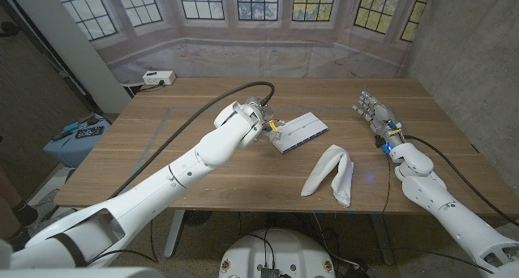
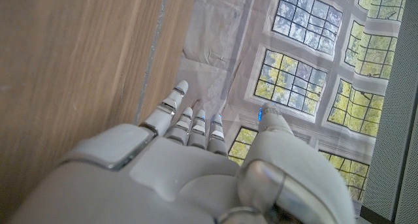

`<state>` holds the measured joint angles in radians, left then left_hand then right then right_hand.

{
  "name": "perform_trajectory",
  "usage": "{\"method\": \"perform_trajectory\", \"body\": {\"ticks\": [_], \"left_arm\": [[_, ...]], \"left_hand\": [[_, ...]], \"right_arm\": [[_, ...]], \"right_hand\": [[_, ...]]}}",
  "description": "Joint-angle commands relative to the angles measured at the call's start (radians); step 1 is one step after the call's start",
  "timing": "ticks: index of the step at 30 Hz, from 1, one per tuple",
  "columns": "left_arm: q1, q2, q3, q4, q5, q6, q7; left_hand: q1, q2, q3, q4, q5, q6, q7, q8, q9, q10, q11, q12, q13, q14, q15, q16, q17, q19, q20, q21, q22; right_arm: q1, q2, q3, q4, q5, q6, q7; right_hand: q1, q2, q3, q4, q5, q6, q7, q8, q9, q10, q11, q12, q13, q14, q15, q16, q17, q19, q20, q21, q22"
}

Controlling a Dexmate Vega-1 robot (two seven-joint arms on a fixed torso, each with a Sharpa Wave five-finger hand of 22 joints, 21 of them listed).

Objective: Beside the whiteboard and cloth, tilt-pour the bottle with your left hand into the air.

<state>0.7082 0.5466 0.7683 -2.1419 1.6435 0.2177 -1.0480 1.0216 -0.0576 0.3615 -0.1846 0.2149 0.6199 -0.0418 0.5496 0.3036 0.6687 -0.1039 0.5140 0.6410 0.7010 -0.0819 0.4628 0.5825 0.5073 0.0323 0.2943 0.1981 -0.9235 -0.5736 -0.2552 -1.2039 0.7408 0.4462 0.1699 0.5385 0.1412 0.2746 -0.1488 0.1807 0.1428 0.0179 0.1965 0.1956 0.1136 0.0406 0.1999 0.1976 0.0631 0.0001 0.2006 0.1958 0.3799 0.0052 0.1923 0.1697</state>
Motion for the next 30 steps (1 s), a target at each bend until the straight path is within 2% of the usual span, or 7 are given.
{"method": "perform_trajectory", "body": {"ticks": [1,12,20,23,30], "left_arm": [[0.112,-0.022,-0.068,-0.065,0.019,0.121,0.044],[0.193,-0.061,-0.119,-0.09,0.02,0.204,0.131],[0.275,-0.067,-0.156,-0.109,-0.018,0.263,0.258],[0.291,-0.077,-0.168,-0.112,-0.039,0.283,0.275],[0.342,-0.085,-0.19,-0.115,-0.096,0.33,0.392]], "left_hand": [[0.119,0.166,0.027,0.023,0.009,0.165,0.032,0.14,0.006,0.069,-0.058,0.005,0.09,0.083,-0.076,0.009,0.004,0.007,0.002,0.008,0.003],[0.116,0.161,0.024,0.023,0.01,0.163,0.033,0.14,0.004,0.064,-0.054,0.001,0.091,0.083,-0.072,0.008,0.006,0.005,0.005,0.008,0.004],[0.118,0.16,0.024,0.023,0.011,0.162,0.038,0.14,0.002,0.064,-0.056,-0.003,0.09,0.083,-0.07,0.01,0.01,0.003,0.005,0.007,0.004],[0.114,0.159,0.024,0.025,0.013,0.162,0.037,0.14,0.0,0.065,-0.057,-0.005,0.088,0.084,-0.071,0.005,0.006,0.004,0.006,0.007,0.004],[0.109,0.154,0.024,0.026,0.014,0.164,0.031,0.14,-0.002,0.069,-0.056,-0.01,0.083,0.085,-0.072,-0.001,0.002,0.005,0.005,0.008,0.005]], "right_arm": [[0.022,-0.012,-0.008,0.004,-0.006,-0.024,0.011],[0.041,-0.014,-0.016,0.016,-0.008,-0.04,0.021],[0.041,-0.006,-0.019,0.024,-0.006,-0.038,0.022],[0.041,-0.005,-0.022,0.024,-0.008,-0.039,0.022],[0.038,-0.005,-0.025,0.018,-0.013,-0.042,0.014]], "right_hand": [[0.009,-0.003,0.002,0.002,0.005,0.007,0.002,0.004,0.002,0.007,-0.004,0.002,0.005,0.008,-0.001,0.006,0.001,0.004,-0.001,0.0,0.002],[0.009,-0.004,0.002,0.002,0.005,0.007,0.004,0.004,0.002,0.008,0.0,0.002,0.005,0.009,0.001,0.006,0.001,0.006,0.002,0.001,0.002],[0.009,-0.003,0.002,0.002,0.005,0.008,0.001,0.004,0.002,0.008,-0.006,0.002,0.005,0.008,-0.002,0.006,0.001,0.005,-0.003,0.001,0.002],[0.009,-0.003,0.002,0.002,0.005,0.009,0.002,0.004,0.002,0.008,-0.005,0.002,0.005,0.009,-0.001,0.006,0.001,0.006,-0.002,0.001,0.002],[0.009,-0.003,0.002,0.003,0.005,0.008,0.002,0.004,0.002,0.008,-0.004,0.002,0.005,0.009,-0.002,0.006,0.001,0.006,-0.003,0.001,0.002]]}}
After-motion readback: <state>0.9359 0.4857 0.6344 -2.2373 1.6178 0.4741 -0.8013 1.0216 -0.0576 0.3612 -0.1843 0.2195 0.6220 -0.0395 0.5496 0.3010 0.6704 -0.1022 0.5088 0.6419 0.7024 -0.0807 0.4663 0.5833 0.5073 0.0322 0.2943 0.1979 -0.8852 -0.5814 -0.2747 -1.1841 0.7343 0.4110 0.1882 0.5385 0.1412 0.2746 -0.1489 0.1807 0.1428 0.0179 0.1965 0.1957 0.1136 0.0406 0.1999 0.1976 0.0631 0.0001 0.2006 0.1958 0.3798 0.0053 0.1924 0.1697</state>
